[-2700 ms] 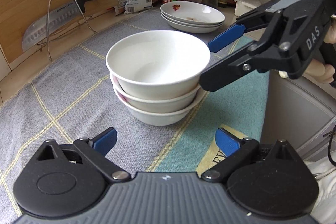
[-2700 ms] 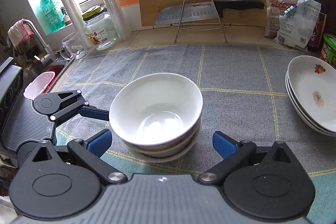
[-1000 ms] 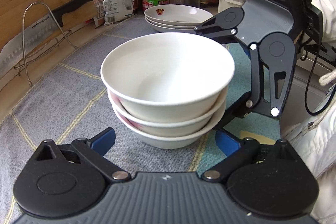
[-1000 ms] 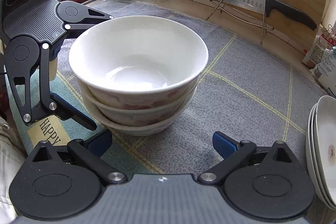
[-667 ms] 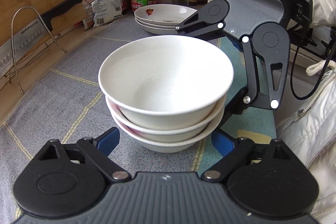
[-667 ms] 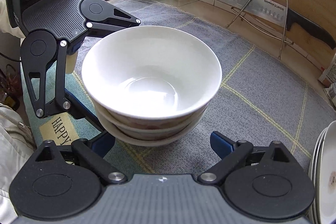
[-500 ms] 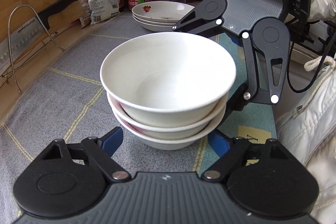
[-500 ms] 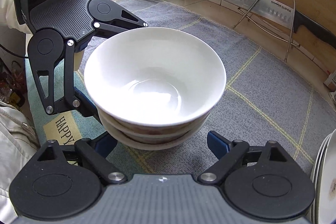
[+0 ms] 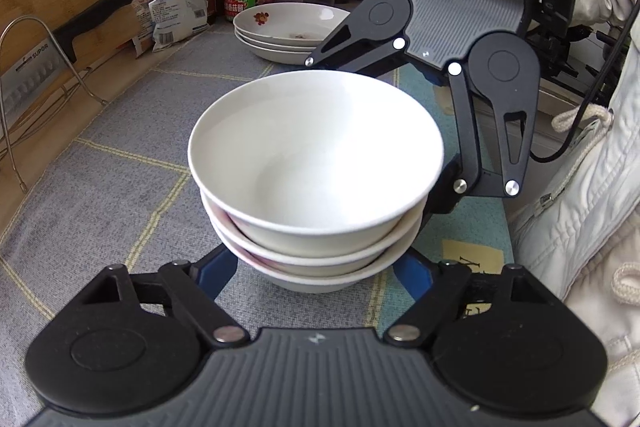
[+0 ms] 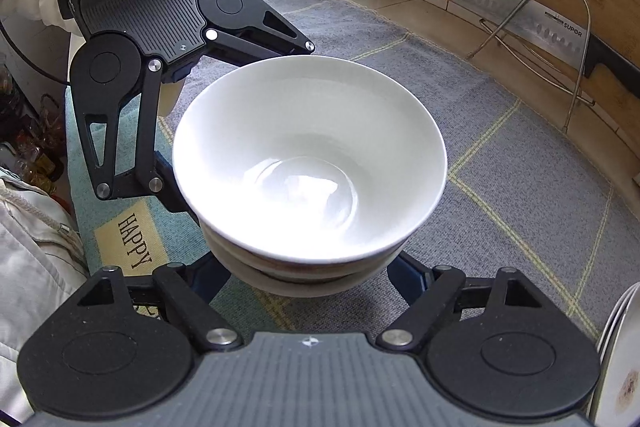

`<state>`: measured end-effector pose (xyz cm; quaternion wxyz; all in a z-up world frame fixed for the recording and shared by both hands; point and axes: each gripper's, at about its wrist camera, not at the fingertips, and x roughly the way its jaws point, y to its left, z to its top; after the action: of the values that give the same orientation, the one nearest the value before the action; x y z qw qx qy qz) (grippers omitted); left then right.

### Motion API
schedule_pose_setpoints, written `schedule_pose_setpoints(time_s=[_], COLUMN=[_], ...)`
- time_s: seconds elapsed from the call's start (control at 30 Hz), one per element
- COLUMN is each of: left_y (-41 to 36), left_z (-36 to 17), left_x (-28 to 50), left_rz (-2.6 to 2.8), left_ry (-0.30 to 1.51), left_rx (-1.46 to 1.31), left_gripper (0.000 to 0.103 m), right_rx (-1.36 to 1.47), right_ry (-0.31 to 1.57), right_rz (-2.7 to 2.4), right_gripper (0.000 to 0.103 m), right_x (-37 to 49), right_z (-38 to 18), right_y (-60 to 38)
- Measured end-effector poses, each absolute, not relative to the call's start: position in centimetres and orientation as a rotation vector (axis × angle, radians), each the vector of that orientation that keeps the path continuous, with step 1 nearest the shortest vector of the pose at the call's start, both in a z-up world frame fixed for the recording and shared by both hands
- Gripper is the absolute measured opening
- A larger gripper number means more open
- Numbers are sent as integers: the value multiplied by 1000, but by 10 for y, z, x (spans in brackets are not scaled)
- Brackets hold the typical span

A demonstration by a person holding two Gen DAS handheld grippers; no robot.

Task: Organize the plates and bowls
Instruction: 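Close both grippers on the bowl stack rims and lift it, then carry the bowl stack with both grippers over the floral white plates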

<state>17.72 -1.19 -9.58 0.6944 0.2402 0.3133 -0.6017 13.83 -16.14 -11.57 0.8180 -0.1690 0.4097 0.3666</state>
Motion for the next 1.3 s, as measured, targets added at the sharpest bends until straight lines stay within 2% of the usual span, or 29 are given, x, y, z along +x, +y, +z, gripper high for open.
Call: schedule_pose_setpoints(time_s=[0.87, 1.3], left_y=[-13, -51], left_z=[-96, -74], left_x=[184, 176], left_rz=[-1362, -1337], left_ry=[719, 691], left_rx=[508, 517], left_gripper=[85, 85], right_rx=[-383, -373], right_ry=[882, 862], right_rz=[786, 787], right_gripper=[87, 86], right_x=[139, 128], right_z=[-111, -92], right_y=[-159, -198])
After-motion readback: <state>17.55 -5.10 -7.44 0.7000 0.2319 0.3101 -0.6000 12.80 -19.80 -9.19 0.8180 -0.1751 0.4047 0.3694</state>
